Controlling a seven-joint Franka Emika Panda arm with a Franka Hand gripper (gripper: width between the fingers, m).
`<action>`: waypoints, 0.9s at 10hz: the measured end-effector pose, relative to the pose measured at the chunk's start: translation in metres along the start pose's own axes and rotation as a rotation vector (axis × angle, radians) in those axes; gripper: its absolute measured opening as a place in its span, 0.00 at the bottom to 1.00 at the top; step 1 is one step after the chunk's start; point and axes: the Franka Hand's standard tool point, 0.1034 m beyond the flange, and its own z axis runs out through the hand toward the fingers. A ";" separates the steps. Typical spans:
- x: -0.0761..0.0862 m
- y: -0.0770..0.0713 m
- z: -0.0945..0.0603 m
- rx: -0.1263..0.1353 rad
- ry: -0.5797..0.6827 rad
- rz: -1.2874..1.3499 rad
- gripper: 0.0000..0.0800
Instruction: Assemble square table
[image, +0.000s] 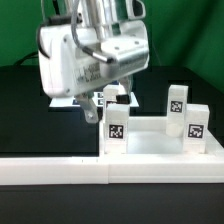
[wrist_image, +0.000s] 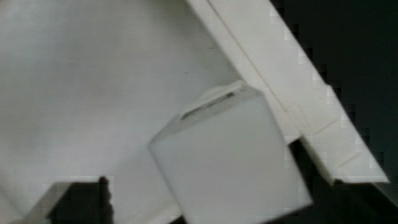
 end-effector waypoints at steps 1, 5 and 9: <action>0.004 -0.002 -0.015 0.009 -0.012 -0.019 0.80; 0.017 -0.018 -0.044 0.043 -0.028 -0.038 0.81; 0.017 -0.017 -0.042 0.041 -0.025 -0.038 0.81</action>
Offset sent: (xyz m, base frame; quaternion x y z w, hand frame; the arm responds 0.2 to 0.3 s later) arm -0.0117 -0.0295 0.0339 -0.0075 -0.0062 -0.0022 1.0000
